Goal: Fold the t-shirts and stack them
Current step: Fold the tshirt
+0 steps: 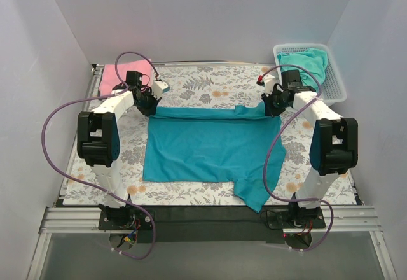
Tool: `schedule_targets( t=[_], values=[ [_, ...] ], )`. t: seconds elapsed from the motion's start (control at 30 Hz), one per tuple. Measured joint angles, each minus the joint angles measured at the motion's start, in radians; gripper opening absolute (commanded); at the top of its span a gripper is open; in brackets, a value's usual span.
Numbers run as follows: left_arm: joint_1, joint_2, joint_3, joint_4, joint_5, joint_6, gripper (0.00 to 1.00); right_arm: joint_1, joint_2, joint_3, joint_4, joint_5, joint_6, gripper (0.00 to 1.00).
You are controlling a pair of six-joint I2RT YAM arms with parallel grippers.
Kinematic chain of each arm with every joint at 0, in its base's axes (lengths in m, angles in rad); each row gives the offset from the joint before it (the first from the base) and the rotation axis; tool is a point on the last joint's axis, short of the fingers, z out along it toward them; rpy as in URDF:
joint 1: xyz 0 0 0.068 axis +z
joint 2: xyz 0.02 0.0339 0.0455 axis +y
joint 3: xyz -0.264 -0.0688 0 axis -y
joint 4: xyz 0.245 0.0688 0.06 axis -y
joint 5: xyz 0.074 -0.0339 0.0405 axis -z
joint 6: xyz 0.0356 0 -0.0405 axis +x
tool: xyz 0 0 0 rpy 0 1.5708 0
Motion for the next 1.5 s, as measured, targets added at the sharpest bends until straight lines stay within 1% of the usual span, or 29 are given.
schedule_targets(
  t=[0.3, 0.57, 0.7, 0.97, 1.03, 1.07, 1.1, 1.17, 1.2, 1.3, 1.33, 1.4, 1.43, 1.47, 1.5],
  values=[
    [0.000, 0.013, -0.001, 0.002, -0.003, 0.010, 0.00, 0.003, -0.018, -0.078, -0.001, -0.007, -0.004, 0.01],
    [0.000, 0.013, -0.015, -0.001, -0.009, 0.029, 0.00, 0.011, -0.018, -0.089, 0.000, -0.007, -0.021, 0.01],
    [0.000, 0.013, -0.027, -0.017, -0.016, 0.039, 0.00, 0.018, -0.017, -0.101, -0.002, -0.006, -0.034, 0.07],
    [0.000, 0.014, -0.040, -0.030, -0.027, 0.051, 0.00, 0.020, -0.017, -0.115, -0.011, -0.003, -0.056, 0.05],
    [0.000, 0.016, -0.040, -0.034, -0.027, 0.054, 0.07, 0.020, -0.017, -0.125, -0.019, -0.003, -0.057, 0.13],
    [0.000, 0.018, -0.040, -0.035, -0.027, 0.058, 0.11, 0.020, -0.017, -0.128, -0.023, -0.003, -0.056, 0.21],
    [0.000, 0.020, -0.040, -0.039, -0.028, 0.062, 0.18, 0.020, -0.017, -0.130, -0.026, -0.002, -0.056, 0.24],
    [0.000, 0.025, -0.040, -0.053, -0.032, 0.073, 0.23, 0.020, -0.017, -0.132, -0.032, 0.002, -0.067, 0.27],
    [0.000, 0.026, -0.040, -0.062, -0.035, 0.077, 0.25, 0.020, -0.018, -0.132, -0.035, 0.004, -0.071, 0.31],
    [0.002, 0.026, -0.035, -0.111, -0.029, 0.096, 0.38, 0.020, -0.024, -0.132, -0.051, 0.004, -0.083, 0.34],
    [0.004, 0.026, -0.030, -0.133, -0.020, 0.101, 0.45, 0.020, -0.029, -0.132, -0.060, 0.004, -0.085, 0.35],
    [0.010, 0.025, -0.003, -0.187, 0.016, 0.107, 0.48, 0.020, -0.051, -0.132, -0.075, 0.002, -0.086, 0.40],
    [0.012, 0.024, 0.014, -0.206, 0.035, 0.104, 0.56, 0.020, -0.065, -0.131, -0.081, -0.002, -0.083, 0.42],
    [0.014, 0.022, 0.035, -0.222, 0.060, 0.101, 0.60, 0.020, -0.077, -0.129, -0.085, -0.006, -0.079, 0.45],
    [0.016, 0.020, 0.052, -0.230, 0.081, 0.097, 0.60, 0.020, -0.088, -0.122, -0.090, -0.012, -0.074, 0.47]
  ],
)
